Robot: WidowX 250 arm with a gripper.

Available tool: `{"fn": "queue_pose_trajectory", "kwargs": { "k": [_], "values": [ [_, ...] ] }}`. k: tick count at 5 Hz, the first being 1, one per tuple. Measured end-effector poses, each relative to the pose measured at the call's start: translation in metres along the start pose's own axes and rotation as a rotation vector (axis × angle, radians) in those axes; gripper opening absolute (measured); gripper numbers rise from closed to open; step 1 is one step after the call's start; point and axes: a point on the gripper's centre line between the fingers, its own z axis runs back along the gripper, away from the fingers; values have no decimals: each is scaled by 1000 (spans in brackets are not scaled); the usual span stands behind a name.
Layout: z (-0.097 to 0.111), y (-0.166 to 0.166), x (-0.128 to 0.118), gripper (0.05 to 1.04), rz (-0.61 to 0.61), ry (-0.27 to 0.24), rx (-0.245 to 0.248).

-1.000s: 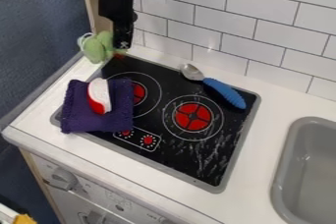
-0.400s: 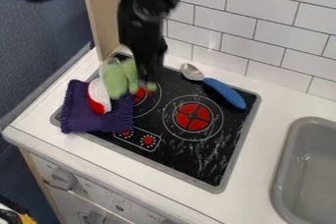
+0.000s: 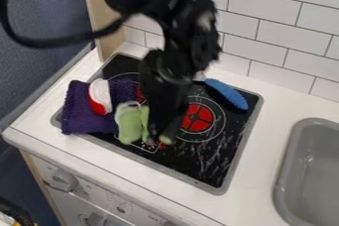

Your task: Put the green cloth below the right burner

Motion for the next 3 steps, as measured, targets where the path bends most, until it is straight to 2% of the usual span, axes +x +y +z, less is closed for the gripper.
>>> {"fn": "queue_pose_trajectory", "kwargs": {
  "k": [1, 2, 3],
  "values": [
    [-8, 9, -12, 97, -83, -15, 3],
    [-18, 10, -21, 97, -161, -16, 27],
    [-28, -2, -29, 97, -204, -1, 38]
  ]
}}
